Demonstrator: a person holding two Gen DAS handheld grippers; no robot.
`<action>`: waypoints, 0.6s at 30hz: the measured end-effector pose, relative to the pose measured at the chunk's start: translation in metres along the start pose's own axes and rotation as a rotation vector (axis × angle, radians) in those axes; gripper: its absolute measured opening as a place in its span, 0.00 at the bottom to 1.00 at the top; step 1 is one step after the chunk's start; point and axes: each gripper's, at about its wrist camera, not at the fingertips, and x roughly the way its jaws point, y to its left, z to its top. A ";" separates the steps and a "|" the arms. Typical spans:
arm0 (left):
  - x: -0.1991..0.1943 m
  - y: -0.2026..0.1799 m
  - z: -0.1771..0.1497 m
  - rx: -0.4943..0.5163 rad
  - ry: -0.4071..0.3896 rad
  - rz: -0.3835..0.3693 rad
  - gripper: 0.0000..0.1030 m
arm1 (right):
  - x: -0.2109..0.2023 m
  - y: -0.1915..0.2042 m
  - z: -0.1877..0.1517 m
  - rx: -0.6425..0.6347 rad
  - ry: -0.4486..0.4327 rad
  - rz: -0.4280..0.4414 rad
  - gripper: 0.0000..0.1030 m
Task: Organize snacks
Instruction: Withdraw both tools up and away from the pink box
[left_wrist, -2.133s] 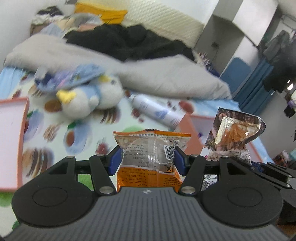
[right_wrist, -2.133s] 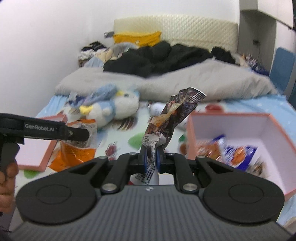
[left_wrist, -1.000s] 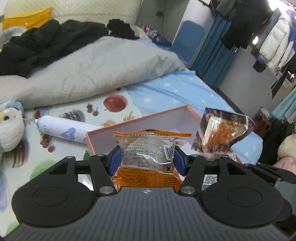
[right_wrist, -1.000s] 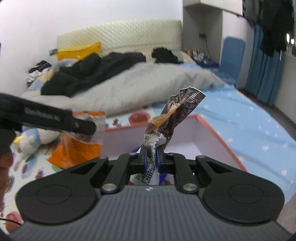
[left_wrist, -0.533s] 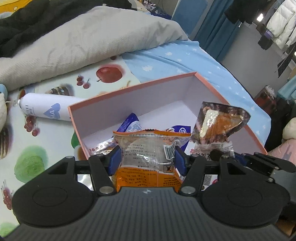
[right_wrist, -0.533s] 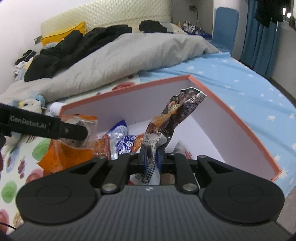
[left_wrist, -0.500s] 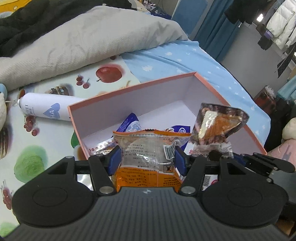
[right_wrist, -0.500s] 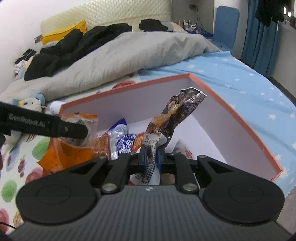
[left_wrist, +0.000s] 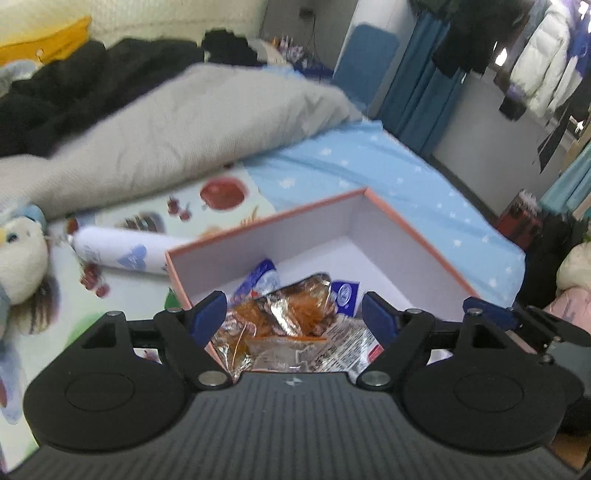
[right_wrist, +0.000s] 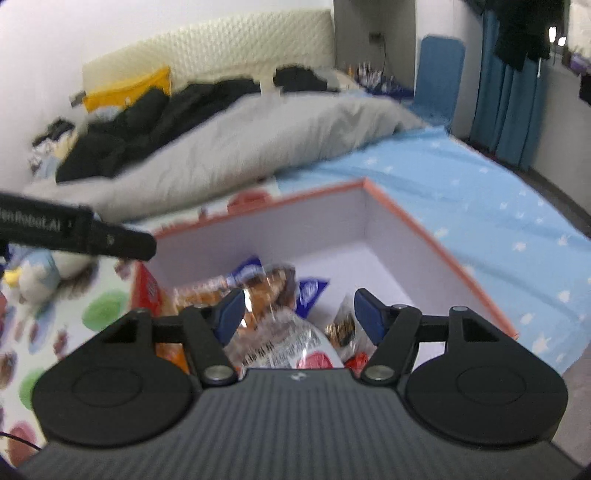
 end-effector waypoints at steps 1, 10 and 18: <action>-0.012 -0.001 0.001 -0.009 -0.024 -0.008 0.81 | -0.010 0.001 0.005 0.005 -0.019 0.001 0.65; -0.115 -0.019 -0.015 0.019 -0.159 -0.024 0.81 | -0.099 0.020 0.027 0.030 -0.155 -0.001 0.65; -0.187 -0.028 -0.046 0.054 -0.247 -0.030 0.81 | -0.160 0.039 0.012 0.027 -0.231 -0.006 0.65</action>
